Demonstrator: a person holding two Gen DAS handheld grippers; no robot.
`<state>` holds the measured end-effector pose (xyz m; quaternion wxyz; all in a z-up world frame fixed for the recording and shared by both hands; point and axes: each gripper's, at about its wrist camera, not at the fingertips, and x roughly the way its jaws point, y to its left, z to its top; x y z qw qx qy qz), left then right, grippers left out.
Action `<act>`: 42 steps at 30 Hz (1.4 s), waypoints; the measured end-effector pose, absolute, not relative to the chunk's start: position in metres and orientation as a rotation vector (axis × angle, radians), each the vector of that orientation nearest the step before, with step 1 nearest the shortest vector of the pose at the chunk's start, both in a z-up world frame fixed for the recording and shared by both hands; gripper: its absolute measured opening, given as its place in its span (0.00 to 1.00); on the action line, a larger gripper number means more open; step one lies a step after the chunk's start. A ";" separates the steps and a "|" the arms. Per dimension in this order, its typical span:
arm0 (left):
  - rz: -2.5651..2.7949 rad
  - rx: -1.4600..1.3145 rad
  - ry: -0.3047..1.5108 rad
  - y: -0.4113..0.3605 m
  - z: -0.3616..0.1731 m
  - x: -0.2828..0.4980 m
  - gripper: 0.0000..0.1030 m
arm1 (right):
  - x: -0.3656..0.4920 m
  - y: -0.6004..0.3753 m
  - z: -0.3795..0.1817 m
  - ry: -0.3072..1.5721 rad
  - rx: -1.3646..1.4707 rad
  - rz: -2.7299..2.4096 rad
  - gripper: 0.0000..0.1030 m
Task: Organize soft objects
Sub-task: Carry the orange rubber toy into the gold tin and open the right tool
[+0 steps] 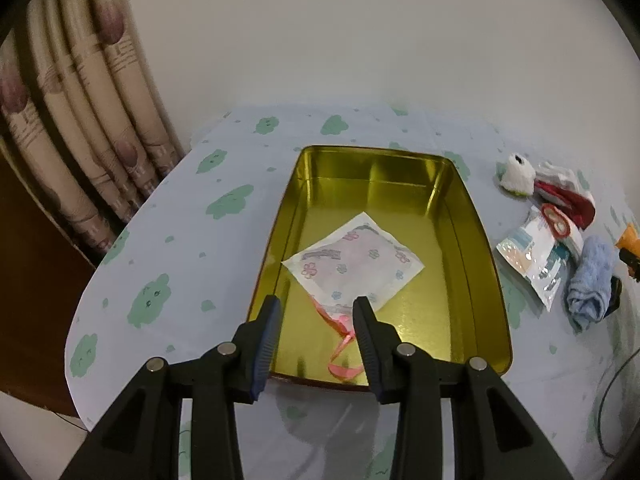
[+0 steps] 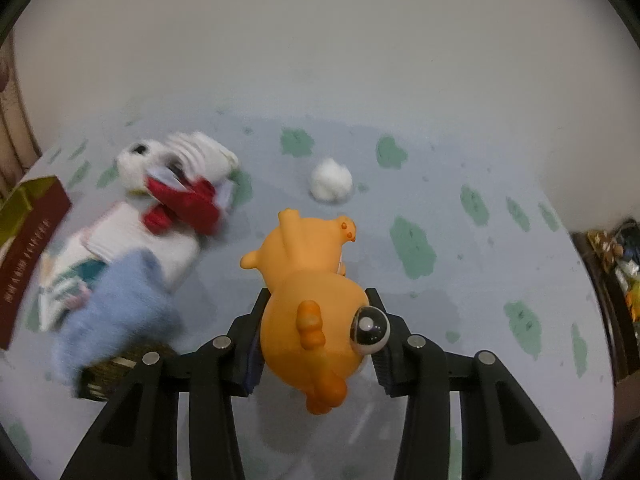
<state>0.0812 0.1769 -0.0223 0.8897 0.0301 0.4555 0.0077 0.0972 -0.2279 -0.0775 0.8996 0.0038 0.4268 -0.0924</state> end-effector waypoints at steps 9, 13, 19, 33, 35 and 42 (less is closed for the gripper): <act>0.093 -0.060 0.895 0.216 -0.012 0.071 0.38 | 0.100 -0.142 -0.023 0.812 -0.108 0.041 0.40; 0.159 -0.019 0.872 0.226 -0.010 0.066 0.39 | 0.100 -0.088 -0.017 0.832 -0.133 0.196 0.40; 0.191 -0.026 0.862 0.240 -0.011 0.064 0.40 | 0.096 0.002 -0.013 0.864 -0.173 0.381 0.40; 0.280 -0.203 0.884 0.286 -0.020 0.061 0.40 | 0.126 0.109 -0.056 0.967 -0.296 0.496 0.40; 0.275 -0.222 0.896 0.287 -0.023 0.063 0.40 | 0.130 0.113 -0.062 0.980 -0.305 0.494 0.40; 0.268 -0.212 0.891 0.283 -0.024 0.063 0.40 | 0.138 0.123 -0.081 1.017 -0.311 0.481 0.41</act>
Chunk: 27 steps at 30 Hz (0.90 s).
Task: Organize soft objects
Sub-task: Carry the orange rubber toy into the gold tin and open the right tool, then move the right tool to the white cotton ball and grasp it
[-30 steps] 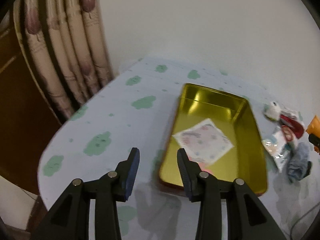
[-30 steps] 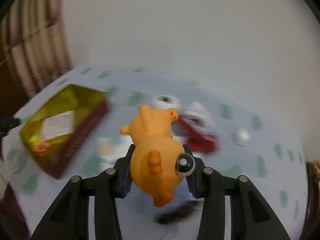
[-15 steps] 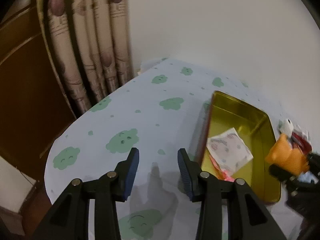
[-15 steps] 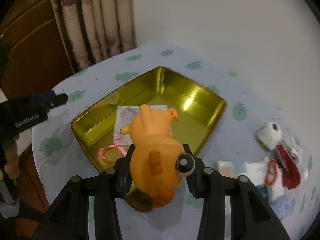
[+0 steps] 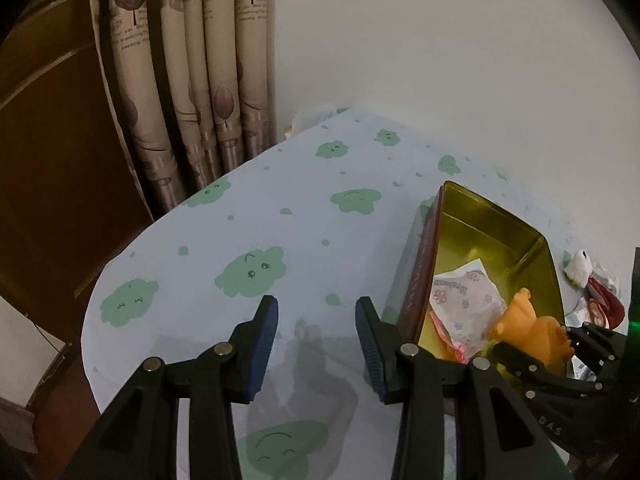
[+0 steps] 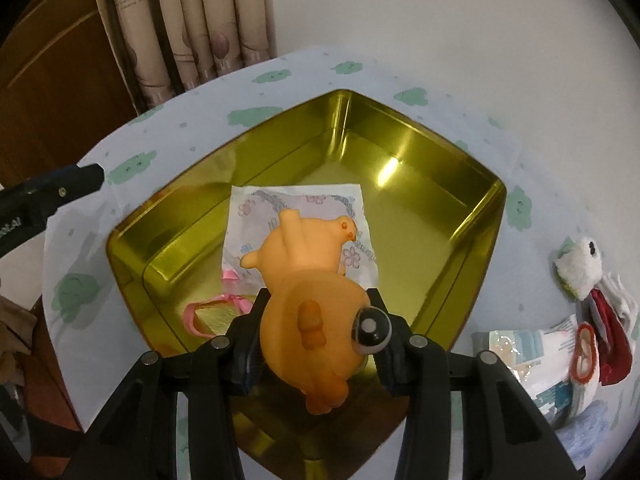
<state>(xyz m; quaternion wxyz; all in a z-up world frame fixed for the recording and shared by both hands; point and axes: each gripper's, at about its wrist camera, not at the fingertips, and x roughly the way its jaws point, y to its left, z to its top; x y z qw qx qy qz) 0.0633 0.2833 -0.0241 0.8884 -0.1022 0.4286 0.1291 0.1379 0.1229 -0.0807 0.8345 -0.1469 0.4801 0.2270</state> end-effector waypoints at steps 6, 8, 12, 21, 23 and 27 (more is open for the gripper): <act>0.269 -0.225 0.896 0.283 -0.026 0.064 0.40 | 0.137 0.125 -0.085 1.025 -0.317 0.486 0.43; 0.273 -0.222 0.876 0.283 -0.024 0.062 0.40 | 0.136 0.127 -0.084 1.021 -0.327 0.488 0.45; 0.271 -0.227 0.871 0.284 -0.024 0.062 0.40 | 0.132 0.126 -0.076 0.982 -0.325 0.480 0.64; 0.269 -0.210 0.871 0.283 -0.024 0.062 0.40 | 0.117 0.097 -0.033 0.892 -0.291 0.488 0.64; 0.271 -0.204 0.870 0.282 -0.024 0.062 0.40 | 0.116 0.073 -0.023 0.872 -0.276 0.447 0.64; 0.265 -0.203 0.875 0.281 -0.025 0.063 0.40 | 0.120 0.012 -0.013 0.861 -0.246 0.342 0.65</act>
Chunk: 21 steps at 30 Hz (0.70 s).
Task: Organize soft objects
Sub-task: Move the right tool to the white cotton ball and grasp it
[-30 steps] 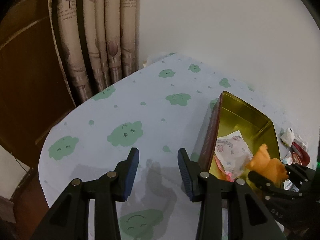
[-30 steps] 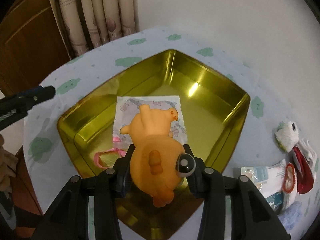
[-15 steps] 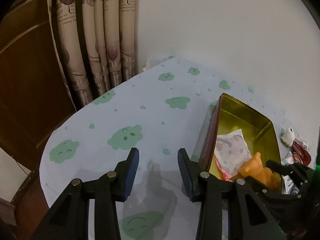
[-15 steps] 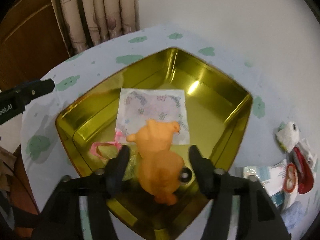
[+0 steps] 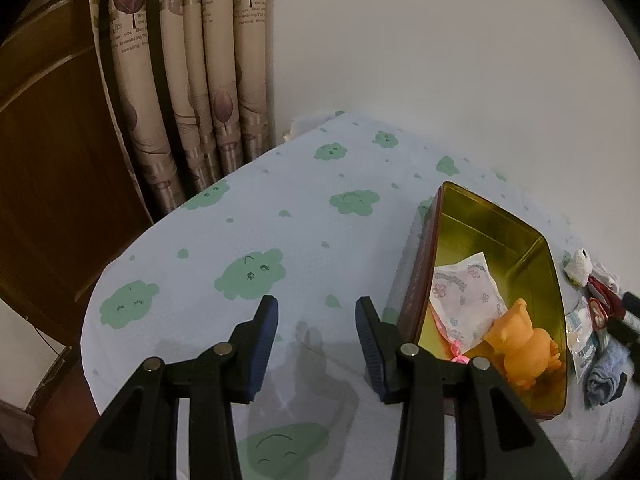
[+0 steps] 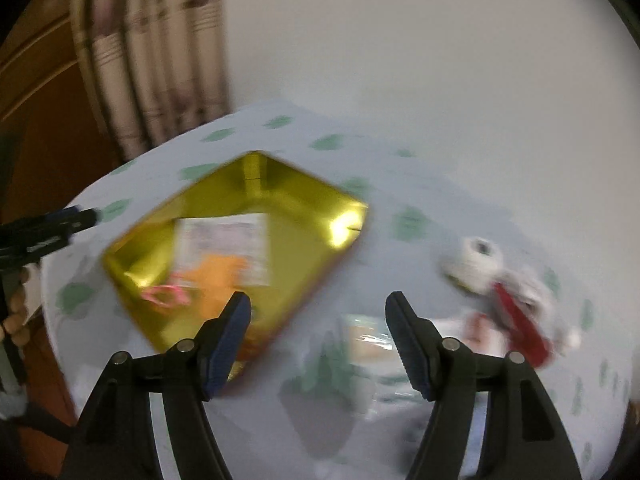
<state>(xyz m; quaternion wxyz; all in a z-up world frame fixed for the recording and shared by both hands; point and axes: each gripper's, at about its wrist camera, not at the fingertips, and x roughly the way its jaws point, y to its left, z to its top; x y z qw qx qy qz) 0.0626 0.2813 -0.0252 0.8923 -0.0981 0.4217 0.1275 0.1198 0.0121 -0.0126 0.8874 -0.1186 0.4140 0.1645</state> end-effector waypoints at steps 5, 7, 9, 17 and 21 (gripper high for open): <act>0.250 -0.136 0.866 0.267 -0.025 0.063 0.40 | 0.131 -0.089 -0.012 0.873 -0.175 0.152 0.65; 0.242 -0.111 0.854 0.261 -0.024 0.062 0.40 | 0.133 -0.128 -0.013 0.864 -0.146 0.064 0.66; 0.222 -0.096 0.850 0.255 -0.024 0.062 0.40 | 0.136 -0.166 -0.015 0.861 -0.130 -0.022 0.66; 0.167 -0.072 0.861 0.241 -0.016 0.061 0.40 | 0.167 -0.260 -0.054 0.917 -0.076 -0.166 0.66; 0.122 -0.026 0.868 0.220 -0.006 0.063 0.40 | 0.185 -0.278 -0.076 0.933 -0.048 -0.198 0.66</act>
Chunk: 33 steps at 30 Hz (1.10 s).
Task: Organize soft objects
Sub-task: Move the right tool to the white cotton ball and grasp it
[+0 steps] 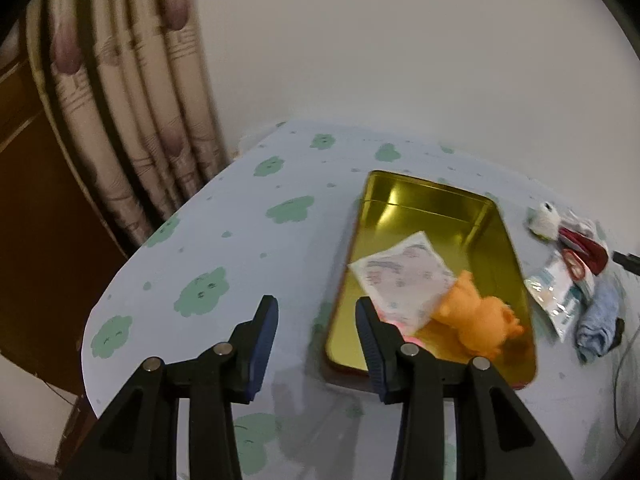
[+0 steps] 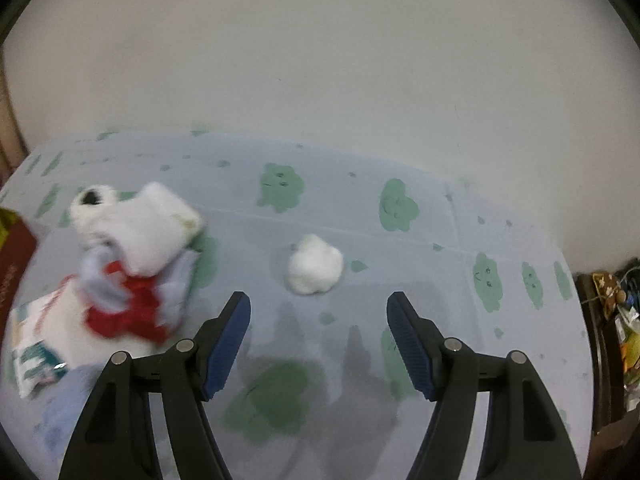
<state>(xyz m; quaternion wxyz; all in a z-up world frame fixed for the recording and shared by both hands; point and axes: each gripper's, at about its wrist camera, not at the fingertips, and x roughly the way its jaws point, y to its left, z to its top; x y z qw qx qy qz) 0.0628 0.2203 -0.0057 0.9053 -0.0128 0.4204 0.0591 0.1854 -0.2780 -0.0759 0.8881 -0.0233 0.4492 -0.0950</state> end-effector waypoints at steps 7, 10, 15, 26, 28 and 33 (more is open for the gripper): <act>-0.002 0.009 0.881 0.171 0.012 0.078 0.40 | 0.218 -0.295 -0.100 0.941 0.055 -0.215 0.66; -0.068 0.045 0.893 0.142 0.014 0.089 0.40 | 0.226 -0.298 -0.108 0.952 0.068 -0.217 0.66; -0.163 0.135 0.916 0.093 0.010 0.102 0.40 | 0.231 -0.302 -0.120 0.951 0.089 -0.226 0.65; -0.333 0.155 1.018 0.017 -0.018 0.132 0.40 | 0.207 -0.302 -0.119 0.914 0.106 -0.199 0.29; -0.347 0.125 1.035 0.011 -0.023 0.141 0.40 | 0.199 -0.300 -0.118 0.915 0.109 -0.190 0.29; -0.399 0.053 1.068 -0.010 -0.029 0.174 0.40 | 0.169 -0.299 -0.116 0.919 0.114 -0.166 0.29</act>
